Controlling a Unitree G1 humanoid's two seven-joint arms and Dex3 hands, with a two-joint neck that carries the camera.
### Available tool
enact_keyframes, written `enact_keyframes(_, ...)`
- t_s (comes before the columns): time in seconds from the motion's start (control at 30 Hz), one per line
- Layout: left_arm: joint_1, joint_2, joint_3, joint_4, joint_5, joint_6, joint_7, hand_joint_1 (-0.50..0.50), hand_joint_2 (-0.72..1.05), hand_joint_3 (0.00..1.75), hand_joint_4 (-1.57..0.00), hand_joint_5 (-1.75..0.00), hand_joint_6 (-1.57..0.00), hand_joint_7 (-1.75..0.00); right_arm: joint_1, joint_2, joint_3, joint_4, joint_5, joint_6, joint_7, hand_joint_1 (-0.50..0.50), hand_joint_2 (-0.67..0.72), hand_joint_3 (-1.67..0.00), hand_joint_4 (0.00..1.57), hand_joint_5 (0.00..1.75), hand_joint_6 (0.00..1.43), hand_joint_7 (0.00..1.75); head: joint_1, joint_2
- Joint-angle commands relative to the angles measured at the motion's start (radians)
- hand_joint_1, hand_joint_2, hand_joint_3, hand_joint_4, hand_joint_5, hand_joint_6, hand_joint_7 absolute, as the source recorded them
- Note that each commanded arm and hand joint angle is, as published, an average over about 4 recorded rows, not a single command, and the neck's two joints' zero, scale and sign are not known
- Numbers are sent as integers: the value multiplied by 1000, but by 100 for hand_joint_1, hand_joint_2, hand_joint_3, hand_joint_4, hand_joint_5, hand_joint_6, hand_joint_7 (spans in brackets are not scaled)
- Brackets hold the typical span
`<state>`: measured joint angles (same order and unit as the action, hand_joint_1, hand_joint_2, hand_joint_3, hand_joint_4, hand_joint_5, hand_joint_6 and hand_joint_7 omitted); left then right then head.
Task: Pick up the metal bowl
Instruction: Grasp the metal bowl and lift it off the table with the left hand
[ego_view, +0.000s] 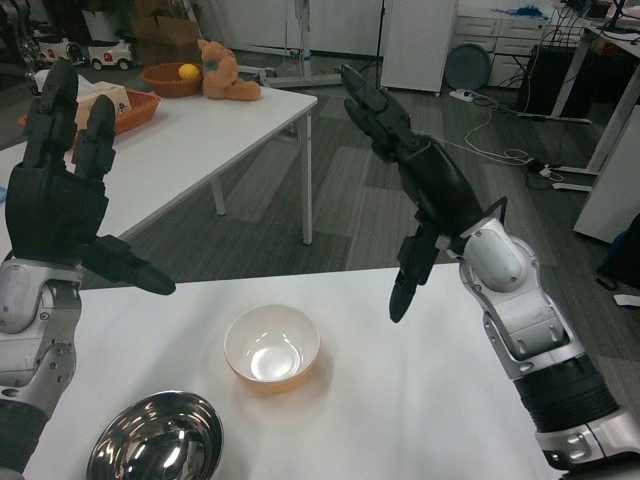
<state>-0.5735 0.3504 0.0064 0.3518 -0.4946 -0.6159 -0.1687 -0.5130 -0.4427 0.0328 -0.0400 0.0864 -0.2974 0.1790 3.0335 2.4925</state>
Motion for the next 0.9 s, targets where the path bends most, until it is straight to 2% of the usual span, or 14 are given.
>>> enact_keyframes(0.03, -3, 0, 4, 6, -13, -8, 5, -50, -37, 0, 0, 0, 0, 0, -22, 2, -4, -1, -7, 10, -4, -42, 53, 0, 0, 0, 0, 0, 1, -6)
enact_keyframes(0.2, 1, -1, 2, 7, -14, -8, 3, -50, -41, 0, 0, 0, 0, 0, -22, 2, -4, -1, -9, 14, -4, -42, 53, 0, 0, 0, 0, 0, 8, -17)
enact_keyframes(0.3, 9, 4, 9, 6, -5, 5, 3, -50, -46, 0, 0, 0, 0, 0, -21, 2, -5, 0, -11, 14, -4, -42, 53, 0, 0, 0, 0, 0, 50, -36)
enact_keyframes(0.37, 19, 10, 25, 2, 9, 20, 4, -50, -48, 0, 0, 0, 0, 0, -19, 2, -12, 6, -12, 13, -4, -41, 53, 0, 0, 0, 0, 0, 92, -70)
enact_keyframes(0.43, 29, 22, 46, -2, 29, 35, 2, -50, -48, 0, 0, 0, 0, 0, -17, 3, -29, 21, -14, 9, -4, -41, 53, 0, 0, 0, 0, 0, 153, -136)
enact_keyframes(0.5, 33, 41, 51, 0, 44, 38, -7, -50, -46, 0, 0, 0, 0, 0, -14, 4, -50, 42, -14, 2, -6, -42, 53, 0, 0, 0, 0, 0, 226, -197)
enact_keyframes(0.57, 41, 63, 52, 6, 64, 39, -17, -50, -46, 0, 0, 0, 0, 0, -12, 4, -70, 68, -15, -9, -10, -42, 53, 0, 0, 0, 0, 0, 310, -223)
enact_keyframes(0.67, 81, 112, 53, 12, 109, 39, -42, -50, -41, 0, 0, 0, 0, 0, -9, -1, -92, 132, -15, -27, -19, -41, 53, 0, 0, 0, 0, 0, 413, -250)
enact_keyframes(0.77, 123, 160, 47, 8, 149, 35, -56, -50, -37, 0, 0, 0, 0, 0, -7, -6, -103, 180, -14, -41, -26, -42, 53, 0, 0, 0, 0, 0, 473, -269)
enact_keyframes(0.8, 139, 185, 38, 2, 161, 28, -55, -50, -37, 0, 0, 0, 0, 0, -7, -7, -106, 195, -14, -47, -28, -42, 53, 0, 0, 0, 0, 0, 492, -272)
enact_keyframes(0.9, 190, 298, -29, -11, 171, -44, -46, -50, -33, 0, 0, 0, 0, 0, -7, -13, -117, 242, -14, -68, -39, -42, 53, 0, 0, 0, 0, 0, 549, -268)
